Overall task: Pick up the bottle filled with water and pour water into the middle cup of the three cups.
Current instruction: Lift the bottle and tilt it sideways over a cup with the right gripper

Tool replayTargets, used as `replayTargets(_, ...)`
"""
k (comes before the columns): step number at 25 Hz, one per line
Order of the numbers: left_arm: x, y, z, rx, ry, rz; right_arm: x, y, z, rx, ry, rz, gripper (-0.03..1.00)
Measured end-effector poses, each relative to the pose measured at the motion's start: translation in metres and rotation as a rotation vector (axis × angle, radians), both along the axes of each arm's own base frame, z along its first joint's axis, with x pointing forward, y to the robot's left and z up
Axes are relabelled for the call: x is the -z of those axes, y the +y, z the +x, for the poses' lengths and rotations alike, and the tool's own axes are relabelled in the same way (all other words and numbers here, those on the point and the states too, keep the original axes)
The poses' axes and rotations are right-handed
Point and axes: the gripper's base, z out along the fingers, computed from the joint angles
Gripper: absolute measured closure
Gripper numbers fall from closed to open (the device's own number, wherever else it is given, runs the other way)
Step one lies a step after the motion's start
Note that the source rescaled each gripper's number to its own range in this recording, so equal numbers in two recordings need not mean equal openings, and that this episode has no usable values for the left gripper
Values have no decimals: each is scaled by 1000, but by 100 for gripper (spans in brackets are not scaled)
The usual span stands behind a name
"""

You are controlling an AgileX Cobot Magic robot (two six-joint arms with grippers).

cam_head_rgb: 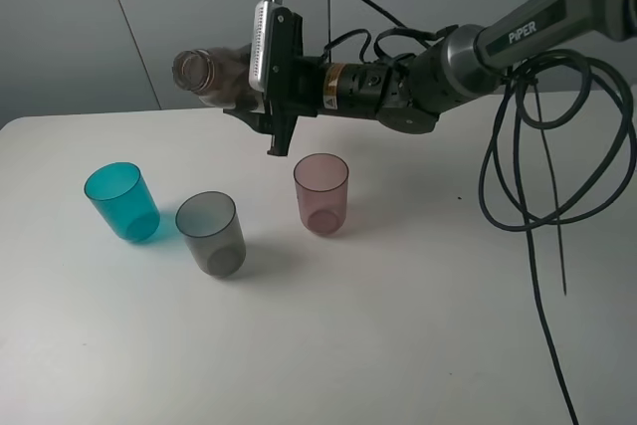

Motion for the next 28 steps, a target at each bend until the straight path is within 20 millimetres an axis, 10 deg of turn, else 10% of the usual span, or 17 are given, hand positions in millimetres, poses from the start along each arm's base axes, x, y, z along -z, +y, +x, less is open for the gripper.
replayTargets(28, 0, 0, 0, -2, 0, 0, 7, 22, -17, -83, -83, -34, 94)
